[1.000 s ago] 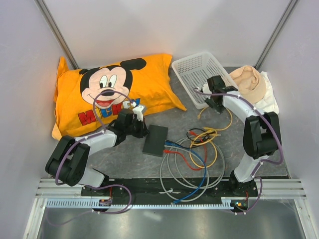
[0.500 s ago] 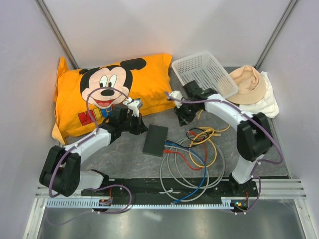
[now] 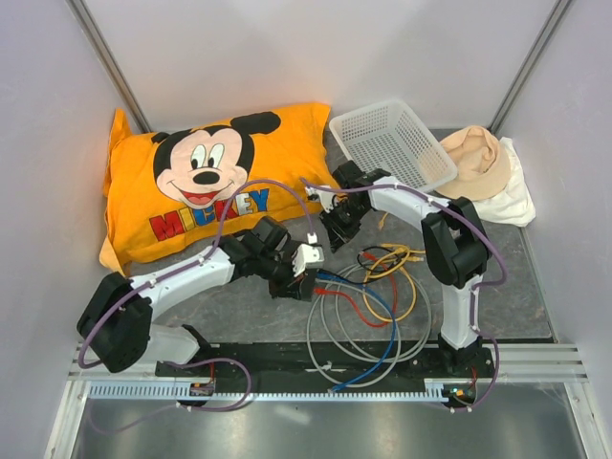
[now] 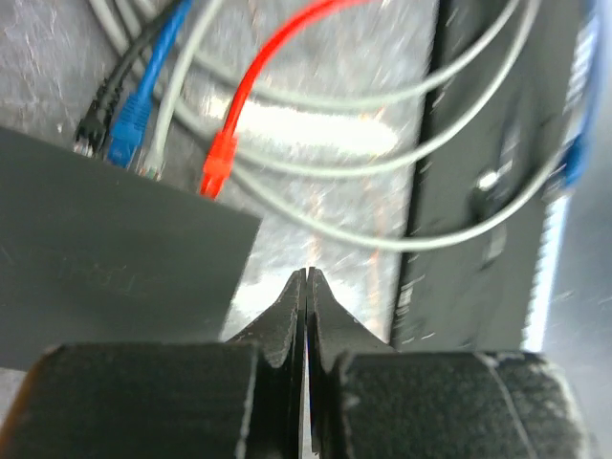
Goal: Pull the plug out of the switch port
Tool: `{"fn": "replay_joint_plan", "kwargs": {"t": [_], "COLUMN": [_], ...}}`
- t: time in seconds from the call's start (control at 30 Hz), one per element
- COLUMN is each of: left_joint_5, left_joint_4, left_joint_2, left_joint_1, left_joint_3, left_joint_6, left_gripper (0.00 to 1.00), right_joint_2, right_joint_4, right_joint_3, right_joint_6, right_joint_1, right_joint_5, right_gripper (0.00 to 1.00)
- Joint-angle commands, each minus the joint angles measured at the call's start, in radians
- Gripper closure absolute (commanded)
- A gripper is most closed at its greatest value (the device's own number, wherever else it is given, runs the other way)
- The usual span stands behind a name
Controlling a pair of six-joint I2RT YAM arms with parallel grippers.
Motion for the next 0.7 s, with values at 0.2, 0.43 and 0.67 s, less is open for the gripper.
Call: {"fn": "replay_joint_plan", "kwargs": {"t": [0.2, 0.43, 0.67], "left_joint_5": [-0.274, -0.348, -0.164], "left_joint_4": [0.160, 0.326, 0.114], "left_joint_2": [0.148, 0.190, 0.156], "left_joint_1": [-0.016, 0.122, 0.205], "left_joint_3": [-0.104, -0.022, 0.107], "left_joint_6": [0.374, 0.293, 0.291], "left_gripper": [0.99, 0.98, 0.98], "right_joint_2": [0.091, 0.106, 0.100], "right_joint_4": [-0.010, -0.017, -0.020], "right_joint_3": [0.059, 0.080, 0.080], "right_joint_6": [0.088, 0.088, 0.100], "right_joint_1": [-0.019, -0.034, -0.085], "right_joint_5": [-0.105, -0.101, -0.108], "right_gripper": [0.74, 0.71, 0.70]}}
